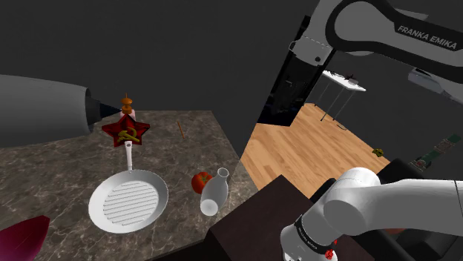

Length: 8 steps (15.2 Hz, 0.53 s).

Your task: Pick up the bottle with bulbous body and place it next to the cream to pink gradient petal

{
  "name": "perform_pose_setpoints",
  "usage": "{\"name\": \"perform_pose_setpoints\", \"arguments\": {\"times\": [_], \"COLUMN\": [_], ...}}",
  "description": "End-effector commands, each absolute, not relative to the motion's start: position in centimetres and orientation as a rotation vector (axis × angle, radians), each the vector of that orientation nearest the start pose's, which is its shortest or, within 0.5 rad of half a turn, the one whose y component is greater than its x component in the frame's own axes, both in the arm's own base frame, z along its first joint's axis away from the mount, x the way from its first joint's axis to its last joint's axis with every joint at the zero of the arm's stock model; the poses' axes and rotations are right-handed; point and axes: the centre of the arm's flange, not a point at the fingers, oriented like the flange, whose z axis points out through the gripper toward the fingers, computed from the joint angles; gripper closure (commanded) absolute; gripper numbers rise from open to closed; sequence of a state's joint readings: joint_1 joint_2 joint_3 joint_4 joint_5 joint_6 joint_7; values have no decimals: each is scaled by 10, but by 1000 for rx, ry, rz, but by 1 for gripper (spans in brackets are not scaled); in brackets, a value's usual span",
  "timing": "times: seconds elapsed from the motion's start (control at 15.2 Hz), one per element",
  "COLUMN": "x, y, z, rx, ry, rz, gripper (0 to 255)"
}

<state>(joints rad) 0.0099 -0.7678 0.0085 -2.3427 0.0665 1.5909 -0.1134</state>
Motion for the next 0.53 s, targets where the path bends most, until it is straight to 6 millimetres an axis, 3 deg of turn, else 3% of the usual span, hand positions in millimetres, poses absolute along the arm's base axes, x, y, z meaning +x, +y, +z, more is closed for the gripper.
{"name": "perform_pose_setpoints", "arguments": {"times": [0.0, 0.46], "x": [314, 325], "y": [14, 56], "z": [593, 511], "rx": [-3075, -3089], "ry": [-198, -175], "rz": [-29, -11], "gripper": [0, 0]}}
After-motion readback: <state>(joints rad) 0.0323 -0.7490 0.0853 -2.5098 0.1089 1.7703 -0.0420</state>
